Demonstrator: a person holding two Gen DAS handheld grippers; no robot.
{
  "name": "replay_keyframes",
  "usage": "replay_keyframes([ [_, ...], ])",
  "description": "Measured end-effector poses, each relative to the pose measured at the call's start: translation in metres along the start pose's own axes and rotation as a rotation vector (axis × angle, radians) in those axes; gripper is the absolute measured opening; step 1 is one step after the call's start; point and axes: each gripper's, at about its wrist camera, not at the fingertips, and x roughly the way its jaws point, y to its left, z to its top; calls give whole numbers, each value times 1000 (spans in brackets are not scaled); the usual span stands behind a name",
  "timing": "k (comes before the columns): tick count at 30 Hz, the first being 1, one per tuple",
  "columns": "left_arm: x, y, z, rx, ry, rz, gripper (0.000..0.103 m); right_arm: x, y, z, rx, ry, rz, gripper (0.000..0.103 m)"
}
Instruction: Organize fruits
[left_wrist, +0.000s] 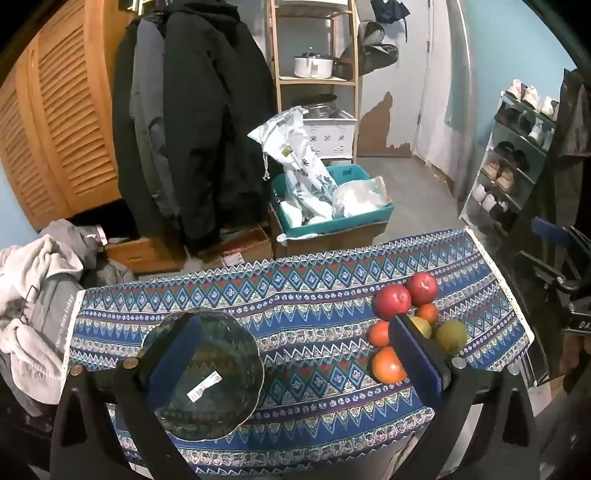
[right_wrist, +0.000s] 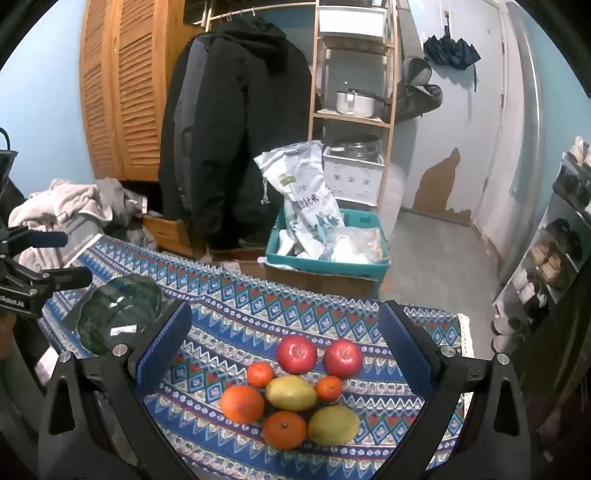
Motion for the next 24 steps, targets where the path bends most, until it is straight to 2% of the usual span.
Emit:
replay_keyframes([
  [24,0,-4,2,-9,-14,-22,102,8,-2,-9,11,31,8,99],
])
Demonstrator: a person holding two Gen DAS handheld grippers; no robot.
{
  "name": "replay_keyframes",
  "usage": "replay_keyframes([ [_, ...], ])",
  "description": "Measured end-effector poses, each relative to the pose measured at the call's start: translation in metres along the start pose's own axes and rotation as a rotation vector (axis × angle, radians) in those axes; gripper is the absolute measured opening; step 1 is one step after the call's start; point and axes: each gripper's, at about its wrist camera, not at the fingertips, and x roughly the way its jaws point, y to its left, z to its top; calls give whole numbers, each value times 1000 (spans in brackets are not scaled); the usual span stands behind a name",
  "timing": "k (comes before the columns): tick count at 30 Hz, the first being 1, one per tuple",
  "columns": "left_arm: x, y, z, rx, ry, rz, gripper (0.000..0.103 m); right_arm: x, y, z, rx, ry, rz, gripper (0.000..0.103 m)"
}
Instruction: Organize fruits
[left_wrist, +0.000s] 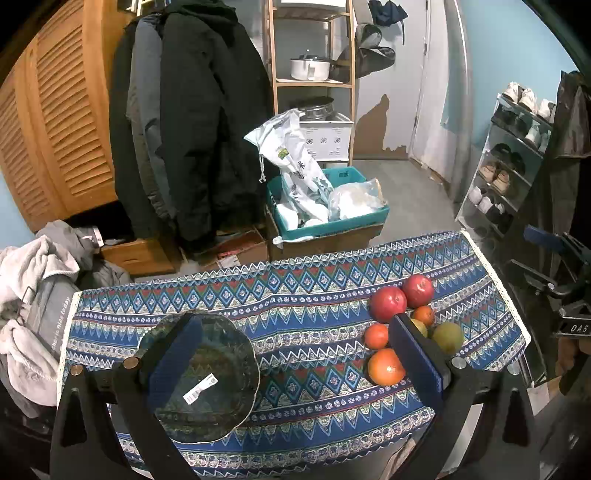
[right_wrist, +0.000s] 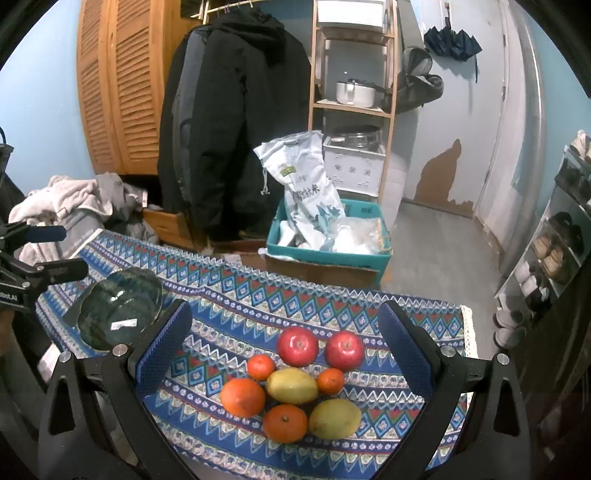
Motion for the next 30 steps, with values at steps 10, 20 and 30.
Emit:
replay_keyframes([
  [10,0,4,-1,-9,4,-13,102,0,2,0,-5,9,3,99],
  [20,1,4,-1,-11,4,-13,102,0,5,-1,-4,20,10,99],
  [30,1,4,-1,-9,1,-17,102,1,4,2,-5,32,19,99],
])
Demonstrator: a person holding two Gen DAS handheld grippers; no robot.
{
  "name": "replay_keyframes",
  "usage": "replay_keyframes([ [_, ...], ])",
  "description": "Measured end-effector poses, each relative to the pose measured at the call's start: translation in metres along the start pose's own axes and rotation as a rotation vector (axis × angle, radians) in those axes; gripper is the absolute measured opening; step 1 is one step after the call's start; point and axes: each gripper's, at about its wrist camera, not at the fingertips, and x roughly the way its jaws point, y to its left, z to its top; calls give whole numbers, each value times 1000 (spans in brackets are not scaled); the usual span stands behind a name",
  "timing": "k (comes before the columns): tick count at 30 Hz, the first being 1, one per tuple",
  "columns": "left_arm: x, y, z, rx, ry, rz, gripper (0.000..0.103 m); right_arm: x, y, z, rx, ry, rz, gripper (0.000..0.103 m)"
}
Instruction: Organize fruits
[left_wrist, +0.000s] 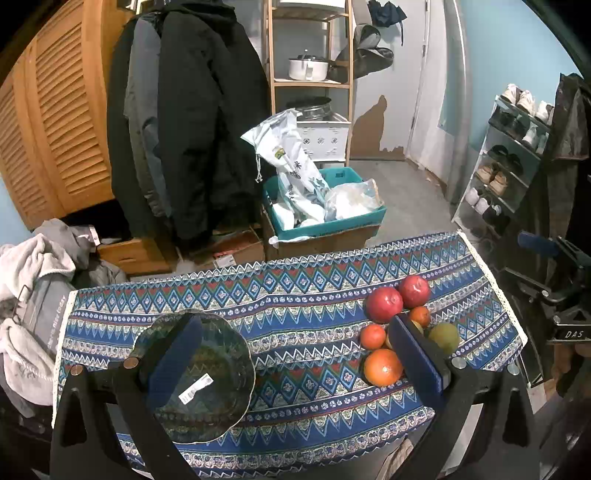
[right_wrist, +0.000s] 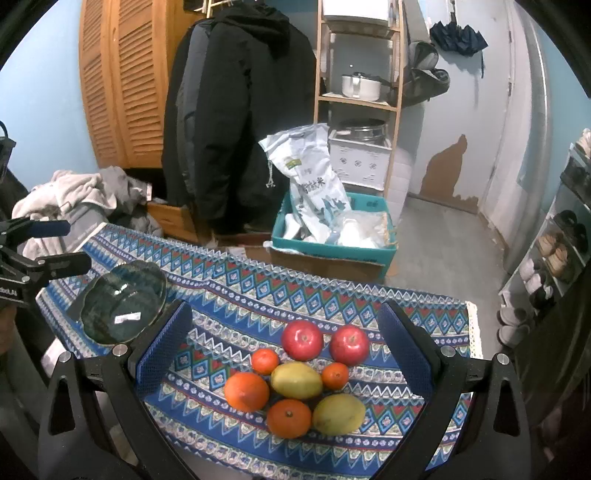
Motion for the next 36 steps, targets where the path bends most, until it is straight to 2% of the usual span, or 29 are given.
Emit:
replay_keyframes([
  [36,1,-5,-5,3,7,3,102,3,2,-3,-4,16,7,99],
])
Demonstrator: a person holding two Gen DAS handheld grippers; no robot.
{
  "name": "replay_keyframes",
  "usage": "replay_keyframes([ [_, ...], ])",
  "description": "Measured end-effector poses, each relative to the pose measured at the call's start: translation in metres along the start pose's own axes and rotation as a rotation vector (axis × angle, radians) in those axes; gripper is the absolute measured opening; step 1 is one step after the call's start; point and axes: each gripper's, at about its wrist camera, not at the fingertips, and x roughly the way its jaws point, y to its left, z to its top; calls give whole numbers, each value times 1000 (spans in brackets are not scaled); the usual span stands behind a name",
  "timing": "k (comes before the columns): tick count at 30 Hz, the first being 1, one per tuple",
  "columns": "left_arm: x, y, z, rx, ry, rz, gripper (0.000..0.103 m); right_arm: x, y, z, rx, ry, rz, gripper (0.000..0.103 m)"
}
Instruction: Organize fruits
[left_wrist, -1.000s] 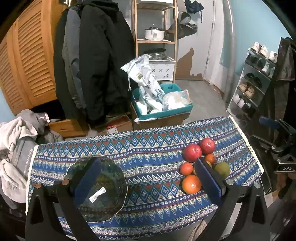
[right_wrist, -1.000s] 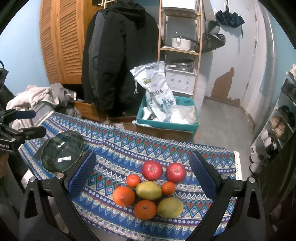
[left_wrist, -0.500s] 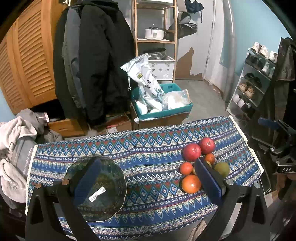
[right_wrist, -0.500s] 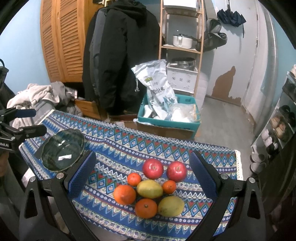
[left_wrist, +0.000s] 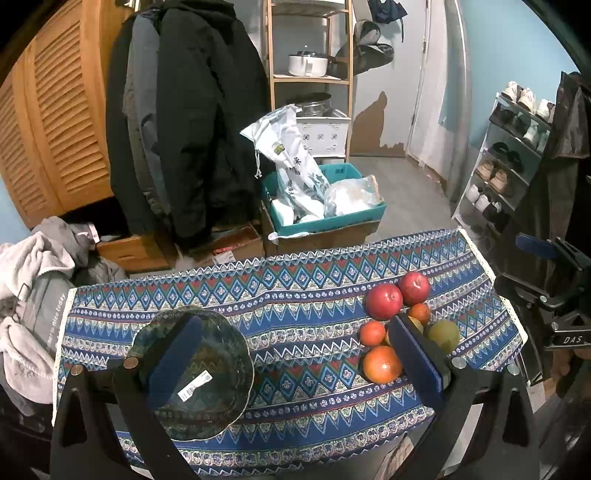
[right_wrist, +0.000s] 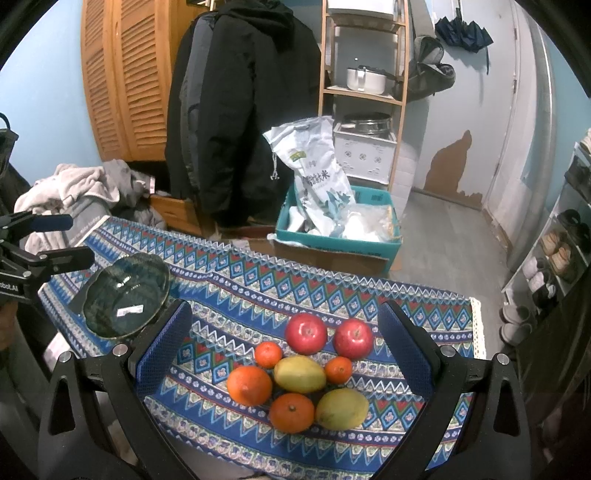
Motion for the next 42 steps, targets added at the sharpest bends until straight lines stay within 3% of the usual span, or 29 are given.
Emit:
replay_keyframes([
  [29,6,-2,4,6,22,-9,102,-1,-3,-11,1,14,1,99],
  [42,30,-18,1,48,76,-27,102,13,-28,-14,28,96,-9,99],
])
